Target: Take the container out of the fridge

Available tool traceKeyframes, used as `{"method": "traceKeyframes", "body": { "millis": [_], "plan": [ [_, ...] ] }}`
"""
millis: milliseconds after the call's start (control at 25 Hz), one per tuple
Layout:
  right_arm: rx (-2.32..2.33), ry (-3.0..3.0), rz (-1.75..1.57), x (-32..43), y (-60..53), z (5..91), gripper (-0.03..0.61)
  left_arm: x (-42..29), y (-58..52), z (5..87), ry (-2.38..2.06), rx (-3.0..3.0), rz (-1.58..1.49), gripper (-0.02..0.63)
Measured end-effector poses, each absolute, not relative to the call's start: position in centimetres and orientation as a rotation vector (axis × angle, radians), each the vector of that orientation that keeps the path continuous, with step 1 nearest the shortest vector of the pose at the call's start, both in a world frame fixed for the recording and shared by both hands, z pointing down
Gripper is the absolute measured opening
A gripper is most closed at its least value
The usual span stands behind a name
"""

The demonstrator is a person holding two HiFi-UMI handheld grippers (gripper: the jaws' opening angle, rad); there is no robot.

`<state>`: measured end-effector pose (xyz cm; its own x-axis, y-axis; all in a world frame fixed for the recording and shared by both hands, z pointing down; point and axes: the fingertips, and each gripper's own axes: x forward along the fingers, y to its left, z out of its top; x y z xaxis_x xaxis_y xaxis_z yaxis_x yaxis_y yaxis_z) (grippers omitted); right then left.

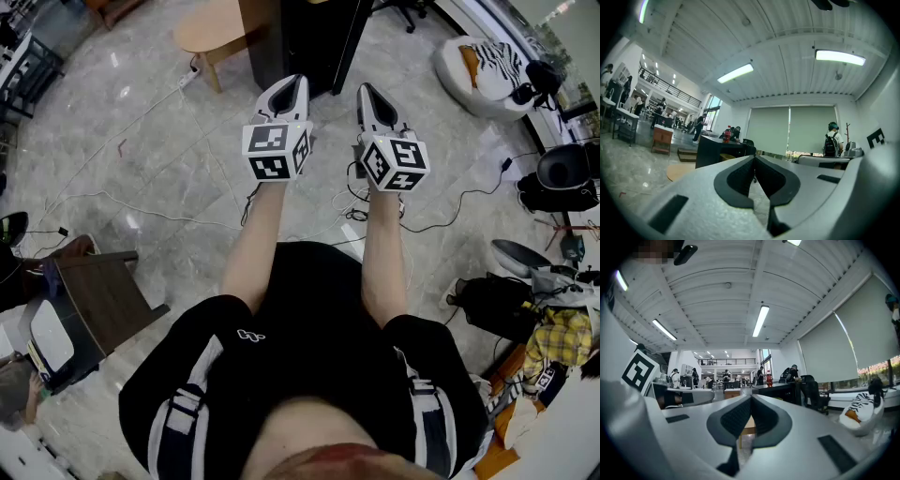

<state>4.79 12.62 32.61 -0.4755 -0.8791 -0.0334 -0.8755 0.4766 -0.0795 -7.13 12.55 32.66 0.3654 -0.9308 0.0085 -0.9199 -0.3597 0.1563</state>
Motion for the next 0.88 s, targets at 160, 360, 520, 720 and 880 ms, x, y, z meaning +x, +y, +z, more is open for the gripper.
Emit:
{"method": "traceKeyframes", "body": {
  "millis": [160, 360, 520, 720, 880],
  "plan": [
    [-1.614, 2.622, -0.099, 4.7, 12.8, 33.5, 0.011, -7.5, 12.9, 33.7, -1.679, 2.475, -0.101, 0.009],
    [-1.715, 2.567, -0.112, 5.0, 12.6, 34.4, 0.012, -8.9, 12.2, 34.3, -1.653, 2.456, -0.127, 0.009],
    [-1.791, 2.575, -0.129, 5.8, 12.7, 35.4, 0.012, -9.2, 12.2, 35.7, -1.595, 2.392, -0.156, 0.009],
    [-1.789, 2.604, -0.134, 5.0, 11.8, 35.7, 0.012, -9.5, 11.3, 36.0, -1.583, 2.373, -0.171, 0.009],
    [-1.731, 2.675, -0.138, 3.4, 10.9, 36.9, 0.012, -9.8, 9.8, 37.6, -1.575, 2.340, -0.157, 0.009]
  ]
}}
